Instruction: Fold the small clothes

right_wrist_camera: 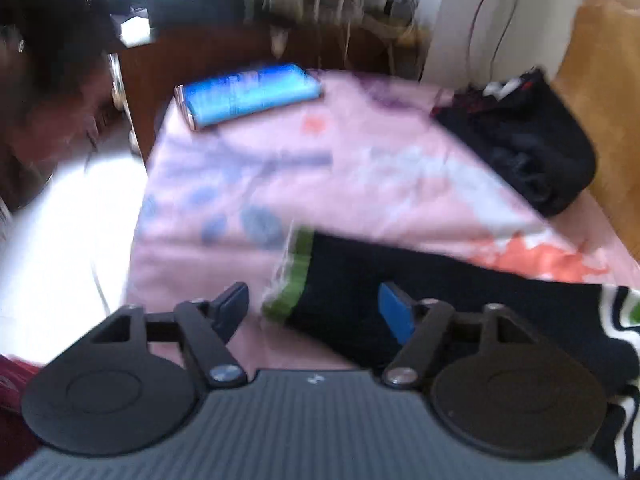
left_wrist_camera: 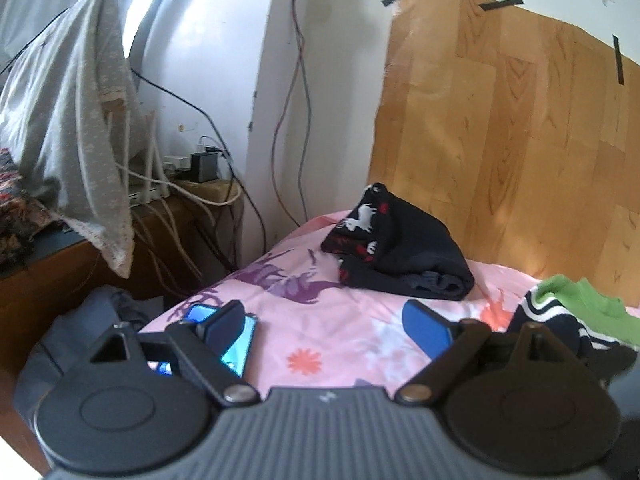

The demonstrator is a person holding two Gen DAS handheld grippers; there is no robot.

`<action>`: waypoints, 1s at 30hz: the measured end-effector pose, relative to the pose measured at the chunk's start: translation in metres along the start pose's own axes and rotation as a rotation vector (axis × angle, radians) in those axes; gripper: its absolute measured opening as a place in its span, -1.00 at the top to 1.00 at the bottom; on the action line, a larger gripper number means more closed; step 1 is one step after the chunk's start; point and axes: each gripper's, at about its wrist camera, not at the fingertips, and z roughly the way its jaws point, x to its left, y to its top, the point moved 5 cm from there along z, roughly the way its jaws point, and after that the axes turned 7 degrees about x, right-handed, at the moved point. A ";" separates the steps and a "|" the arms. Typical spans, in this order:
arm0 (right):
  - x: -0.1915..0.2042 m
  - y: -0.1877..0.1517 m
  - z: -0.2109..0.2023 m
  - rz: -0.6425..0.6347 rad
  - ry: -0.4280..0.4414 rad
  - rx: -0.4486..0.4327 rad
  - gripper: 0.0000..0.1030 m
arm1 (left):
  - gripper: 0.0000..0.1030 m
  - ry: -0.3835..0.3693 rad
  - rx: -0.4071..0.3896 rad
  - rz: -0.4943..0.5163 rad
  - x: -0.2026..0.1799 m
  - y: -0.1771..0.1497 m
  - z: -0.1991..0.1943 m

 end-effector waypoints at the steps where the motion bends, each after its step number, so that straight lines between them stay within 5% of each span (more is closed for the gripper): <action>1: -0.005 0.008 -0.002 0.020 -0.005 0.009 0.53 | -0.72 0.003 0.000 -0.006 0.004 -0.001 0.000; 2: -0.016 0.019 -0.009 0.063 -0.004 -0.010 0.70 | -0.72 0.012 0.004 -0.011 0.007 -0.001 0.001; 7: -0.087 0.092 -0.101 0.270 -0.058 -0.297 0.70 | -0.72 0.007 0.011 0.014 -0.005 0.006 0.016; 12: -0.163 0.132 -0.202 0.425 -0.148 -0.507 0.70 | -0.73 -0.164 -0.003 0.166 -0.088 0.019 0.038; 19: -0.220 0.111 -0.279 0.582 -0.239 -0.620 0.70 | -0.81 -0.409 0.010 0.311 -0.248 0.037 0.097; 22: -0.228 0.094 -0.284 0.623 -0.258 -0.625 0.70 | -0.88 -0.409 -0.024 0.412 -0.309 0.030 0.120; 24: -0.230 0.083 -0.279 0.640 -0.266 -0.622 0.70 | -0.53 -0.284 -0.041 0.450 -0.333 0.027 0.143; 26: -0.232 0.065 -0.291 0.652 -0.277 -0.642 0.70 | 0.55 -0.184 0.009 0.401 -0.333 0.029 0.174; 28: -0.232 0.043 -0.307 0.666 -0.307 -0.692 0.70 | 0.88 -0.125 0.051 0.308 -0.312 0.031 0.196; 30: -0.237 0.007 -0.318 0.722 -0.338 -0.724 0.84 | 0.88 -0.101 0.069 0.257 -0.292 0.030 0.206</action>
